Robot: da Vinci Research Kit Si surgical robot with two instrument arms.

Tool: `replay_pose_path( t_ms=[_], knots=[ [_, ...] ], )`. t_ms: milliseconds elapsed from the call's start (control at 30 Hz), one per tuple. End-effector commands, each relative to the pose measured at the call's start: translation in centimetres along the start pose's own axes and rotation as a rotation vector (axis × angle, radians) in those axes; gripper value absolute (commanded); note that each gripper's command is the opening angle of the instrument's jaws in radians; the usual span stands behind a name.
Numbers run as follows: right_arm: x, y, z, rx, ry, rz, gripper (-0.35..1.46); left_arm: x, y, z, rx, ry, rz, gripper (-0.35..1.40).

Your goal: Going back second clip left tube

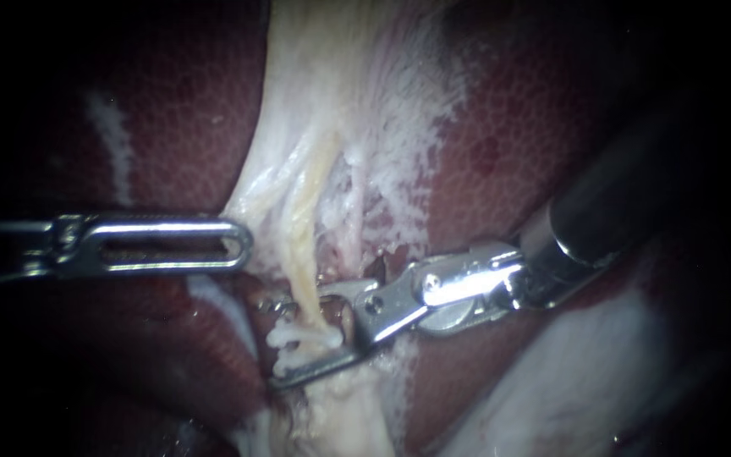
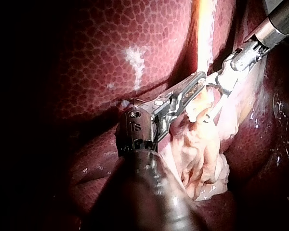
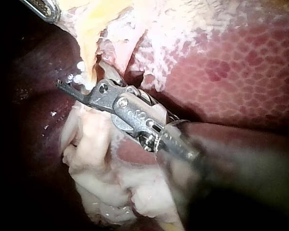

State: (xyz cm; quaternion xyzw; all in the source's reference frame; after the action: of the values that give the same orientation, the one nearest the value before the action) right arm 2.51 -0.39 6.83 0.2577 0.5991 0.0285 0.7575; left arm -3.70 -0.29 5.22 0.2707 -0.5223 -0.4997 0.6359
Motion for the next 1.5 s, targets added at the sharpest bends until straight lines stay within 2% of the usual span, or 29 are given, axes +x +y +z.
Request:
replay_pose_path(
  t_ms=[33,233,367,500,767,967,1300,1500],
  knots=[
    [-0.01,-0.01,-0.05,-0.005,-0.001,0.0,0.6,0.0,0.0,-0.01,0.001,0.0,0.0,-0.35],
    [0.01,-0.07,-0.43,-0.02,-0.002,-0.003,0.6,0.0,0.02,-0.01,0.002,0.001,0.001,-0.35],
    [0.05,-0.15,-0.79,-0.039,-0.004,0.0,0.6,0.01,0.02,-0.02,0.002,0.001,0.001,-0.35],
    [0.15,-0.21,-1.14,-0.06,-0.008,0.003,0.6,0.01,0.04,-0.02,0.002,0.001,0.001,-0.35],
    [0.46,-0.21,-1.68,-0.094,-0.008,-0.011,0.6,0.03,0.08,-0.01,0.003,0.001,0.003,-0.35],
    [0.57,-0.23,-1.82,-0.093,-0.005,-0.014,0.6,0.04,0.08,-0.01,0.002,0.001,0.003,-0.35],
    [0.58,-0.24,-1.85,-0.092,-0.002,-0.019,0.6,0.08,0.11,0.02,0.001,0.0,0.006,-0.35],
    [0.58,-0.24,-1.86,-0.092,-0.002,-0.019,0.6,0.17,0.22,0.1,-0.002,0.001,0.012,-0.35]
  ],
)
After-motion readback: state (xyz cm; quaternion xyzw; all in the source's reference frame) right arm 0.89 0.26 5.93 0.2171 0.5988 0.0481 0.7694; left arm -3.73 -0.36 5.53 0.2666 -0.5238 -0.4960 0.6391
